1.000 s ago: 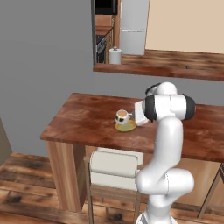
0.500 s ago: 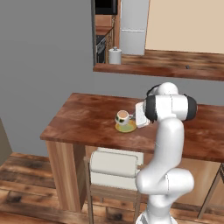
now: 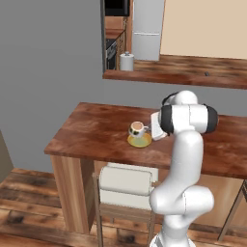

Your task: Pick the cup of tea, navigate to the dining table, and place it on the saucer.

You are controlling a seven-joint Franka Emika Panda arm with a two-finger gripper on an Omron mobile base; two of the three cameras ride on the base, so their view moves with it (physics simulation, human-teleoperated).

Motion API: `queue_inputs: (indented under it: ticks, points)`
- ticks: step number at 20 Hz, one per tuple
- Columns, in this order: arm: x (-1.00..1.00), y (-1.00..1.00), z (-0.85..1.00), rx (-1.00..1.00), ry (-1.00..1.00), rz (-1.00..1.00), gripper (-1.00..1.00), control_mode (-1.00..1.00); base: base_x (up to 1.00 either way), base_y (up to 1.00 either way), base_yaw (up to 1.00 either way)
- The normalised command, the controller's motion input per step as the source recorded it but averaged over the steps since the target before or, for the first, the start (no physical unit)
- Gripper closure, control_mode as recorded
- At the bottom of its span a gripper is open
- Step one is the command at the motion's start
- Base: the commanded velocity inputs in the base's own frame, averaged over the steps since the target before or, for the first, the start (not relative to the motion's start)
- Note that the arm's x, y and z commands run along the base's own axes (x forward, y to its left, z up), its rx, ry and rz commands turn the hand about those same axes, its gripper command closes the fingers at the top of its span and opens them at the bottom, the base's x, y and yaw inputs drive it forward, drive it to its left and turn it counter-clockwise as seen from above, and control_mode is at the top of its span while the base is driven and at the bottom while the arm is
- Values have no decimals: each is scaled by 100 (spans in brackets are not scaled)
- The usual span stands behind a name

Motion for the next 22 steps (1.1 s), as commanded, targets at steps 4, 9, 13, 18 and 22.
queue_inputs:
  ticks: [4, 9, 13, 18, 22]
  points:
    - [-27, -26, 0, -1, 0, 0, 100, -100, 0, 0, 0]
    - [-44, -1, 0, 0, 0, 0, 100, -100, 0, 0, 0]
    - [-29, 6, 0, 0, 0, 0, 100, -100, 0, 0, 0]
    - [-9, 15, 0, 0, 0, 0, 100, -100, 0, 0, 0]
    - [0, 3, 0, 0, 0, 0, 100, -100, 0, 0, 0]
